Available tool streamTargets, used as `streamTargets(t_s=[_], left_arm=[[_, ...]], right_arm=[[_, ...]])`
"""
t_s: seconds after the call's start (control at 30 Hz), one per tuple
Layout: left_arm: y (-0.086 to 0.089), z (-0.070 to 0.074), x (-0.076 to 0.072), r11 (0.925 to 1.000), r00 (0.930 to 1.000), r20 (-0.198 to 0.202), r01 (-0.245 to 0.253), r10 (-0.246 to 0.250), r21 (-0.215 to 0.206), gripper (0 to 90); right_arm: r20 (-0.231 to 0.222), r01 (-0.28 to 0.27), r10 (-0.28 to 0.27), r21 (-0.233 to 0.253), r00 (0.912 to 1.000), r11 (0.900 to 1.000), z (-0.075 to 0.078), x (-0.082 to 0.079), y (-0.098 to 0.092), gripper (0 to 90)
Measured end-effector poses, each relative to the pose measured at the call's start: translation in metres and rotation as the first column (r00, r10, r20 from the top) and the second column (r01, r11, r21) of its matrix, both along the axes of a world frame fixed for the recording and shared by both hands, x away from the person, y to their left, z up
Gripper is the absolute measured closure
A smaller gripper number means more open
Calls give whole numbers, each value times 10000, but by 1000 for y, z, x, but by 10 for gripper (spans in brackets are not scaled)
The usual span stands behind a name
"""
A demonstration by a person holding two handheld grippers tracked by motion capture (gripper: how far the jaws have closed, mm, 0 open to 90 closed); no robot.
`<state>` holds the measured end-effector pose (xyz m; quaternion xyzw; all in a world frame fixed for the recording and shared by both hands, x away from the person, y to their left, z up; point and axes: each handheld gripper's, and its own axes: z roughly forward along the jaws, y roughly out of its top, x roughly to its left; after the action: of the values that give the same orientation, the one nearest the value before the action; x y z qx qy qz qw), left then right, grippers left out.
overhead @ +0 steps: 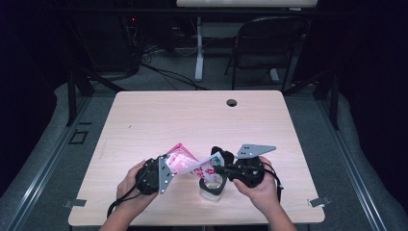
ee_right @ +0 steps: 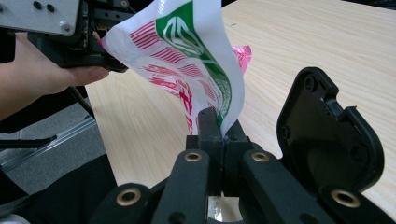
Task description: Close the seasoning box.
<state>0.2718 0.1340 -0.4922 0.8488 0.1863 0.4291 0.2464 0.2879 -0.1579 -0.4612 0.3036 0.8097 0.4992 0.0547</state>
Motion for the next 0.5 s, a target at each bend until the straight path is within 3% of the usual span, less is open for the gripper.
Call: streamTargets(t_s=[0.33, 0.5], left_arm=[[-5, 0, -4, 9995, 9985, 548, 12, -29, 309, 757], [-6, 0, -4, 9993, 9981, 617, -4, -19, 374, 757]], right_arm=[[-88, 133, -133, 33, 9999, 9999, -5, -2, -3, 900], [-142, 159, -158, 31, 9998, 9999, -8, -2, -3, 900]])
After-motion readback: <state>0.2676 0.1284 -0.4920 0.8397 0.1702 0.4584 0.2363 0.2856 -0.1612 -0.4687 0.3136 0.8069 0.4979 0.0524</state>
